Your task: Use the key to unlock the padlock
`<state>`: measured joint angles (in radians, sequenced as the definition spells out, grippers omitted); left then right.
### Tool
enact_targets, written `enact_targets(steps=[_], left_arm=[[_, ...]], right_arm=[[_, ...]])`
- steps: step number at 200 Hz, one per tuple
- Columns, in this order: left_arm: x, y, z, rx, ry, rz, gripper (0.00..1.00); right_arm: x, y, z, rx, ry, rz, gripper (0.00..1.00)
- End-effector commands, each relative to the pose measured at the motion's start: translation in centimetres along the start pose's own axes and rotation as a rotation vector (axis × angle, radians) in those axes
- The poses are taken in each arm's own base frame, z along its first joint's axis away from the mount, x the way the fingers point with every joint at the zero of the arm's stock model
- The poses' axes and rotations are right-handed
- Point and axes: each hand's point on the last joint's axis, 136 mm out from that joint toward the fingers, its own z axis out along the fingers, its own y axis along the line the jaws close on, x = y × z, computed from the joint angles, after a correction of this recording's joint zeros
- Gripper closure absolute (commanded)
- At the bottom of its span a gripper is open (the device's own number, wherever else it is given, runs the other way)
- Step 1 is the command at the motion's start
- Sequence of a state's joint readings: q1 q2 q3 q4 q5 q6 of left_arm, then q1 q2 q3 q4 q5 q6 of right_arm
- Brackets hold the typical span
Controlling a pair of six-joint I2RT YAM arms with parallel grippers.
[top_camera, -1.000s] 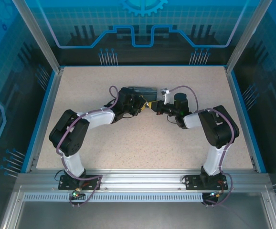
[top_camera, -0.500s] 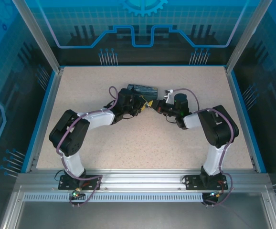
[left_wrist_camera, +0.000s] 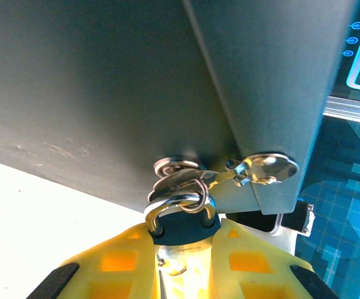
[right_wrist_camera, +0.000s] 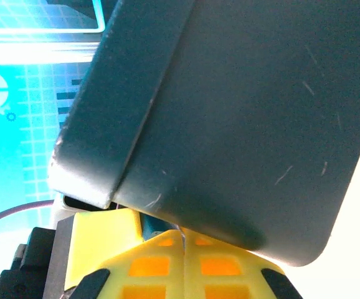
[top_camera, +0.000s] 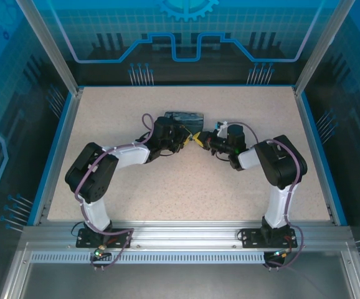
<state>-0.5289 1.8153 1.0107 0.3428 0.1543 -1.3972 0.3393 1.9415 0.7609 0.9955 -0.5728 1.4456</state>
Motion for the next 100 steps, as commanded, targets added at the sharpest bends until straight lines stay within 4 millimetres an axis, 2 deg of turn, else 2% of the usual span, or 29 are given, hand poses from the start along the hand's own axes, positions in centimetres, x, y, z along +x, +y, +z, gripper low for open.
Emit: enact_targets(steps=[1, 26, 71, 80, 100], left_arm=[[4.5, -1.3, 0.2, 0.068, 0.173, 0.061, 1.00], [4.4, -1.1, 0.2, 0.062, 0.167, 0.064, 1.00], [3.9, -1.0, -0.1, 0.054, 0.151, 0.067, 1.00], [3.8, -1.0, -0.1, 0.054, 0.147, 0.069, 1.00], [3.6, -0.8, -0.2, 0.048, 0.143, 0.067, 1.00]], right_arm=[[1.6, 2.9, 0.9, -0.099, 0.076, -0.020, 1.00], [1.8, 2.3, 0.7, -0.089, 0.075, -0.006, 1.00], [2.2, 2.2, 0.0, -0.085, 0.069, -0.059, 0.93], [2.3, 2.3, -0.2, -0.089, 0.066, -0.082, 0.87], [2.6, 2.2, -0.8, -0.070, 0.067, -0.155, 0.78]])
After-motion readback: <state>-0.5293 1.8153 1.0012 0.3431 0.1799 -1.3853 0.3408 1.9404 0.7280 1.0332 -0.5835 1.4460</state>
